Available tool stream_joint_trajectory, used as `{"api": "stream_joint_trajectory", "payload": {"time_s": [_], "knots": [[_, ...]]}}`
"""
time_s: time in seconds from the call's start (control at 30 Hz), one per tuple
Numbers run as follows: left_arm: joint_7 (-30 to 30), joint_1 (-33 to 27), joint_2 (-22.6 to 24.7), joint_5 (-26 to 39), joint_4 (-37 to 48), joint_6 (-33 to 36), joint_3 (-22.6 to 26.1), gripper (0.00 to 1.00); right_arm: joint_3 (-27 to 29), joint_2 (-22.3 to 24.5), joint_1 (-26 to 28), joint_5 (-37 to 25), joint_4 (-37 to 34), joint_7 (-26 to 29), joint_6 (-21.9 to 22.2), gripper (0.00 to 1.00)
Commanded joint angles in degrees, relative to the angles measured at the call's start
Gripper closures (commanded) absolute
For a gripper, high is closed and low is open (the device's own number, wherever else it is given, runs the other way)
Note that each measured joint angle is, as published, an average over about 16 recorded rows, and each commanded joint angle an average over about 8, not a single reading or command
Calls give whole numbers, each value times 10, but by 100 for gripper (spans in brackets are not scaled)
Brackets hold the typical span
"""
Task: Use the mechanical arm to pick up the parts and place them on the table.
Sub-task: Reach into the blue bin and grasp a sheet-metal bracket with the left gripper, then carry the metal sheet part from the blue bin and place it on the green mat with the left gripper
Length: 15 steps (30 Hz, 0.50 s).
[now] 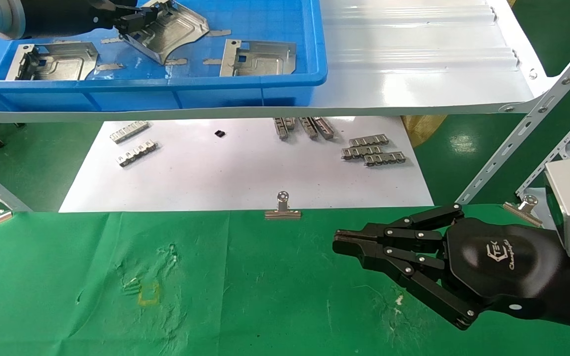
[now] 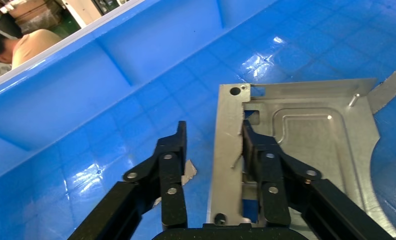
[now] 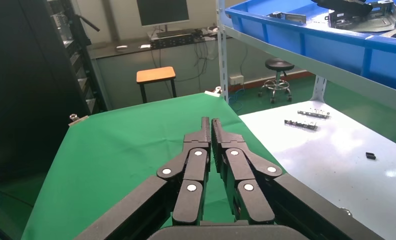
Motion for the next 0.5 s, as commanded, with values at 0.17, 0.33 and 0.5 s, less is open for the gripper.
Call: {"api": "stream_joint_trajectory", "payload": {"time_s": [0.17, 0.33, 0.5], "knots": [[-2, 0, 0, -5, 2, 1, -4, 100, 0, 0, 0, 0, 0, 0, 0, 0], [-4, -4, -8, -24, -2, 22, -17, 100, 0, 0, 0, 0, 0, 0, 0, 0], [5, -17, -32, -47, -16, 86, -32, 100, 0, 0, 0, 0, 0, 0, 0, 0]]}}
